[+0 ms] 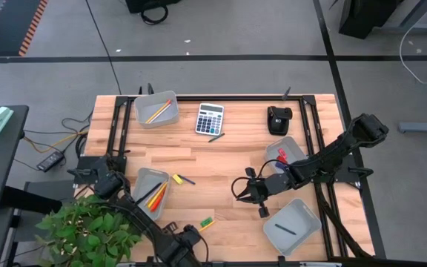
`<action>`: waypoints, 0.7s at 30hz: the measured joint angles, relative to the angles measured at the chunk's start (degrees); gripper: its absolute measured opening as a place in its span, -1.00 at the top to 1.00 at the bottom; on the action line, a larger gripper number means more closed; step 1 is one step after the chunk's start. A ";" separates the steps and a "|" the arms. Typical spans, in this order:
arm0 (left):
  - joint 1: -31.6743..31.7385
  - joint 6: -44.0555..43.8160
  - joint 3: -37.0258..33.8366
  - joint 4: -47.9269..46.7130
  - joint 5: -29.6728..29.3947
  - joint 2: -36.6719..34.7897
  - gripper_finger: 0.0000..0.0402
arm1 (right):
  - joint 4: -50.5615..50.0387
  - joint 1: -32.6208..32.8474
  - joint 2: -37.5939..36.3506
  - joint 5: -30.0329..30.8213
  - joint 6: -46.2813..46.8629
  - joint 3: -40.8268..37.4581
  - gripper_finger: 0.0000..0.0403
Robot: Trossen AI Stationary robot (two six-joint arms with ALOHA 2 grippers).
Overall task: Sort crayons/erasers/pens/pencils in bins
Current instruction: Put the yellow pencil into top left the gray bin
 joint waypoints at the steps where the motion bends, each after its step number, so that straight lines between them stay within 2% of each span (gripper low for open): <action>1: 0.23 -0.25 0.05 -0.09 0.35 0.12 0.47 | -0.01 0.00 0.00 0.01 0.00 0.00 0.81; 7: 1.71 -6.27 0.09 0.11 2.30 0.14 0.48 | -0.02 0.00 0.00 0.00 0.26 0.00 0.81; 12: 2.62 -7.15 0.09 0.42 6.83 0.14 0.60 | -0.02 0.00 0.00 0.02 0.31 0.00 0.81; 17: 2.82 -4.19 0.30 -0.16 7.02 -0.05 0.77 | -0.01 0.00 0.00 0.02 0.34 0.00 0.81; 21: 2.97 -0.21 3.14 0.14 7.26 0.03 0.85 | 0.18 0.00 0.00 0.00 -0.23 0.00 0.81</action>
